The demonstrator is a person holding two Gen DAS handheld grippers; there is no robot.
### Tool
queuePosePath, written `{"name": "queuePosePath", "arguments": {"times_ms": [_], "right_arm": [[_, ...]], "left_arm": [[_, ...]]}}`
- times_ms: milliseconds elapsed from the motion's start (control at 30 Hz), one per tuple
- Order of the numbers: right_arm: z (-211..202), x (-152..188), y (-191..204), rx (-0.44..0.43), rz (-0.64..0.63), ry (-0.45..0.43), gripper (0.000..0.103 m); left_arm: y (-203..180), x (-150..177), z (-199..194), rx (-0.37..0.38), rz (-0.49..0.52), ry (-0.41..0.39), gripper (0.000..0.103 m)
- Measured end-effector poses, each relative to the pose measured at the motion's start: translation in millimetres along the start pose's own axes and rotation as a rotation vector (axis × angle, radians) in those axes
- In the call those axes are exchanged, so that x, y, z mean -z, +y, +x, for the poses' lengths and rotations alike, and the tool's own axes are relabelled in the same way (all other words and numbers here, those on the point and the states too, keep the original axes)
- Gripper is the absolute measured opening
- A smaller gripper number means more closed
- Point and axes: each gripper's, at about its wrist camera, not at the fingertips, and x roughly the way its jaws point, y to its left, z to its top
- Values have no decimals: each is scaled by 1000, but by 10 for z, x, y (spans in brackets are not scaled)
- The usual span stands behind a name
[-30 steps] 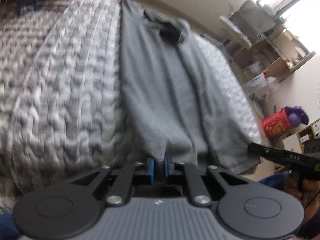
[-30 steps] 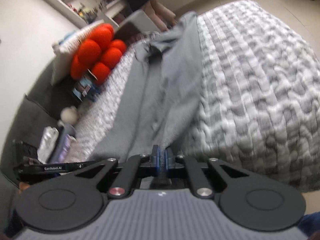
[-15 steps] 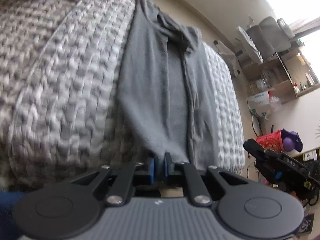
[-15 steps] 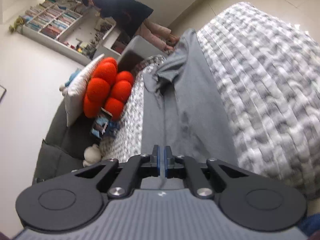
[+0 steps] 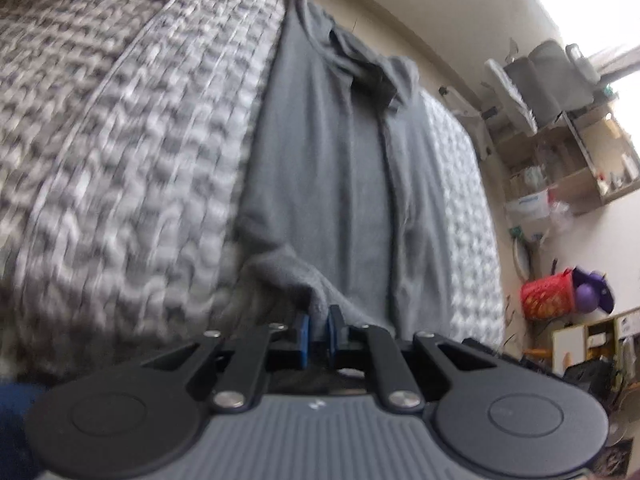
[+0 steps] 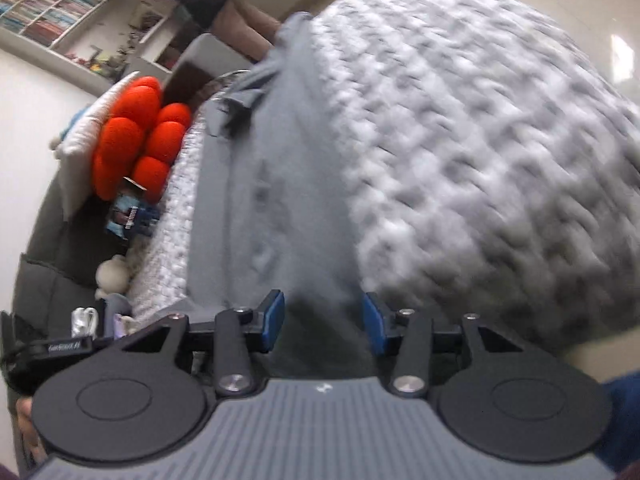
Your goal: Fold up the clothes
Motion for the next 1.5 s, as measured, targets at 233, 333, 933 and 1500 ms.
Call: {"name": "queuePosePath", "arguments": {"times_ms": [233,333,933,1500], "right_arm": [[106,138,-125,17,-30,46,49],[196,174,-103,-12,-68,66,54],[-157,-353,492,-192,-72,-41,9],[574,-1515,504,-24,-162,4,66]], "left_arm": [[73,299,132,-90,98,-9,9],[78,355,206,-125,150,-21,9],[-224,-243,-129,-32,97,-94,7],[4,-1646,474,-46,-116,-100,19]]}}
